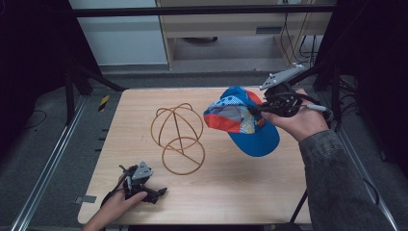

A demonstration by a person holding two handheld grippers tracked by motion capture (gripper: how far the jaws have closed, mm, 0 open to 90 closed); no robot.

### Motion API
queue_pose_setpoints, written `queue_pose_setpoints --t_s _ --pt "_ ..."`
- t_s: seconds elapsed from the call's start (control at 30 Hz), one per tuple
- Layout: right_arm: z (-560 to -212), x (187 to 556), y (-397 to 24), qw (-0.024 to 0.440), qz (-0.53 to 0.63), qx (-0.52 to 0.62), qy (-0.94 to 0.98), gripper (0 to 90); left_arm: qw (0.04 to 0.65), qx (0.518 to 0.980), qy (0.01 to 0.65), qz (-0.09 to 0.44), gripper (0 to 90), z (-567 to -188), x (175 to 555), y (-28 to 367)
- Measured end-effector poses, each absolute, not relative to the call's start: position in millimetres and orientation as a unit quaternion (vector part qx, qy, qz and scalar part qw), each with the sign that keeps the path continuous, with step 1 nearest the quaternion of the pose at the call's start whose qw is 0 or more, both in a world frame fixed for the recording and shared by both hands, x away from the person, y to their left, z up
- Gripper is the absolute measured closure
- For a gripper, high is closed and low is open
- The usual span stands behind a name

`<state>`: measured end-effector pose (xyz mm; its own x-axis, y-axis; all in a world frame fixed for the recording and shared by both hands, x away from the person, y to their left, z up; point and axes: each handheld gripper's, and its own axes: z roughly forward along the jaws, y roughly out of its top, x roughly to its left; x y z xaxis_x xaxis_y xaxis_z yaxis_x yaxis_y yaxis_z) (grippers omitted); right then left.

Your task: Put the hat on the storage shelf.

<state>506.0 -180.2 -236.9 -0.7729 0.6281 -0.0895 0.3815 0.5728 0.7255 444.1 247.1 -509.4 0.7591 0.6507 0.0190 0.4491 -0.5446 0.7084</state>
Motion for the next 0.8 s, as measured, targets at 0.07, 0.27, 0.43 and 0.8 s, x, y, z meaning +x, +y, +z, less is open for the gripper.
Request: queue_pose_setpoints --t_s 0.07,0.27,0.43,0.8 --pt "-234.9 506.4 -178.3 0.172 0.362 0.29 0.869 90.0 0.356 0.868 0.317 0.142 0.0 -509.3 444.2 247.1" --pt "-223.9 508.2 -168.7 0.177 0.372 0.281 0.867 90.0 0.357 0.867 0.317 0.141 0.0 -509.3 444.1 247.0" --pt "-215.3 510.6 -156.5 0.182 0.379 0.273 0.865 90.0 0.357 0.867 0.317 0.141 0.0 -509.4 444.1 247.0" --pt "-207.8 516.9 -131.9 0.18 0.386 0.259 0.867 90.0 0.357 0.867 0.317 0.141 0.0 -509.4 444.1 247.0"
